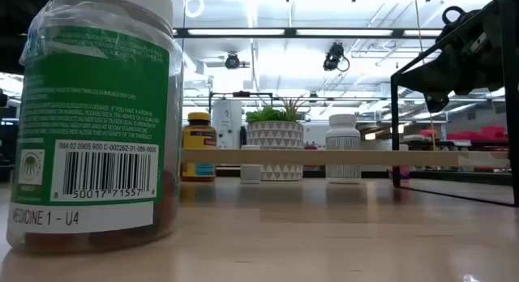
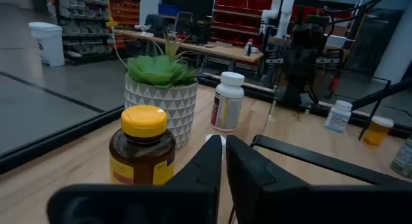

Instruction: Pick and place medicine bottles onto shelf by color

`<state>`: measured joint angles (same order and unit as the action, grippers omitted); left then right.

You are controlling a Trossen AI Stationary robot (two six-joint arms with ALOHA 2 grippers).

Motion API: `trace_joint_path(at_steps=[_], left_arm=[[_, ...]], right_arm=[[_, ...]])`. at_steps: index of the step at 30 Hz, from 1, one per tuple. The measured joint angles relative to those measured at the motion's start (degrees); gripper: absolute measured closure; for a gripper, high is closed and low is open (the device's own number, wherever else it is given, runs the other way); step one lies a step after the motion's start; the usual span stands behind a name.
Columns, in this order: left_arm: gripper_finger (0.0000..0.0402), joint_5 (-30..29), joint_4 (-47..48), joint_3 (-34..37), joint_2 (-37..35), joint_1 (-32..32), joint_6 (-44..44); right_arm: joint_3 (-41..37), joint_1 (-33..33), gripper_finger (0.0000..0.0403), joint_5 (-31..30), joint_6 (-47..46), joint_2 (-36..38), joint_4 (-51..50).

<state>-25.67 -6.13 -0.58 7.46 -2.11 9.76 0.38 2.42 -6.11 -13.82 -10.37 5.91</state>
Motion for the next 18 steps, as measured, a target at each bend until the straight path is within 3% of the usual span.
trace_joint_path(at_steps=[18], left_arm=[[0.0369, 0.00, 0.00, 0.02, 0.02, 0.00, 0.02]], right_arm=[[0.02, 0.02, 0.0380, 0.00, 0.00, -0.02, 0.00]])
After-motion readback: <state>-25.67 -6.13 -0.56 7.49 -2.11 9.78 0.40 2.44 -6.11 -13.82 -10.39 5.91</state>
